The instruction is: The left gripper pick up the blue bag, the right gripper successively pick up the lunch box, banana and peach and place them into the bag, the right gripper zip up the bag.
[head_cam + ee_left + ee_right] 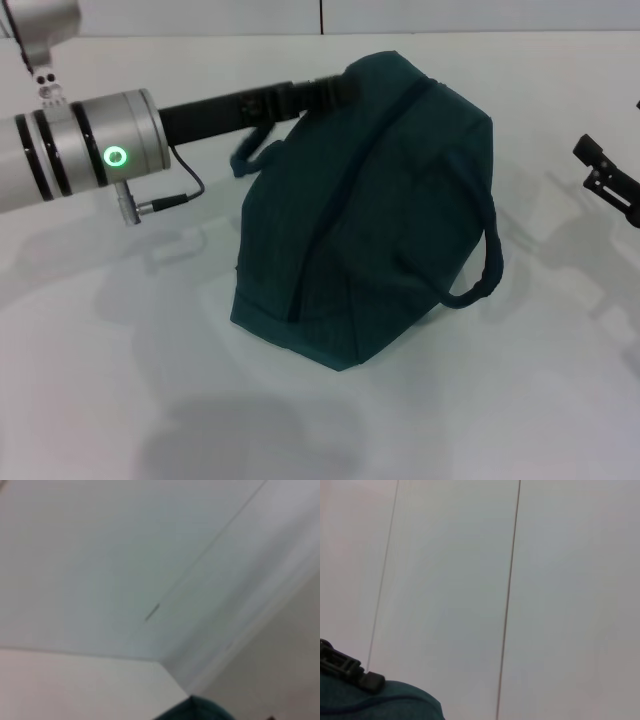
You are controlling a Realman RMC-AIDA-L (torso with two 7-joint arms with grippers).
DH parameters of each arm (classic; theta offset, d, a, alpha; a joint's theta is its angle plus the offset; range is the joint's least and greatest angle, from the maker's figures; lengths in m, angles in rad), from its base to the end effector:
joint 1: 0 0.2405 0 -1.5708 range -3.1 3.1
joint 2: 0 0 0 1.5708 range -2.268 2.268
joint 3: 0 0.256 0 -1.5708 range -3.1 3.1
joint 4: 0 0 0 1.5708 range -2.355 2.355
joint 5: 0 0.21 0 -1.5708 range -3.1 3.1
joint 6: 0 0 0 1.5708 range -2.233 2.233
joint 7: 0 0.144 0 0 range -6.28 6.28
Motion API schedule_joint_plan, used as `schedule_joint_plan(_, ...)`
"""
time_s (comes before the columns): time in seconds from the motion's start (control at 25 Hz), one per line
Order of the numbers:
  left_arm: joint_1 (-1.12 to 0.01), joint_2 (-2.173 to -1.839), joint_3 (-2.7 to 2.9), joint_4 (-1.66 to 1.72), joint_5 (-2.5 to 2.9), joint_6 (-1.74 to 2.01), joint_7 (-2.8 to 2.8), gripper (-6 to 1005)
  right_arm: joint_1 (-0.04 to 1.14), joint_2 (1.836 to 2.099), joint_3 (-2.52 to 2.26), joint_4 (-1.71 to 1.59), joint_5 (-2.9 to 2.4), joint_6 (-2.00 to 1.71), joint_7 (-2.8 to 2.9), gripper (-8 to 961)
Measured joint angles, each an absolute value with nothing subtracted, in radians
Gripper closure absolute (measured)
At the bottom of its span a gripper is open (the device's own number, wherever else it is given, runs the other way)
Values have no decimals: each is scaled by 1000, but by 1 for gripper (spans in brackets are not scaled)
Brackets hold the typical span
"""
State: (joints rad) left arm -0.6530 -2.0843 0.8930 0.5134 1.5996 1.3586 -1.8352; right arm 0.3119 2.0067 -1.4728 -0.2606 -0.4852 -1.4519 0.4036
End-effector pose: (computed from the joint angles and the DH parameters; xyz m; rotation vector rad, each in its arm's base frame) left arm -0.2008 0.3770 -0.0220 -2.4849 -1.2578 -1.1105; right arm 0.3053 0.2943 0.0094 -1.9687 0.1924 0.9249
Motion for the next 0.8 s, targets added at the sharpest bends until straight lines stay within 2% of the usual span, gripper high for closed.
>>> schedule_joint_plan(0.24, -634, -2076, 882, 524, 1551, 1353, -1798, 525, 324, 2001, -1485, -268, -502, -1454, 465, 112)
schedule_joint_plan(0.48, -624, -2053, 828, 531, 1551, 1379, -1783, 322, 335, 1980, -1488, -286, -577, -1482, 557, 113)
schedule_joint_plan(0.8, -563, -2000, 829, 605, 1562, 1434, -1727, 171, 381, 1954, -1488, -315, -753, -1565, 681, 114)
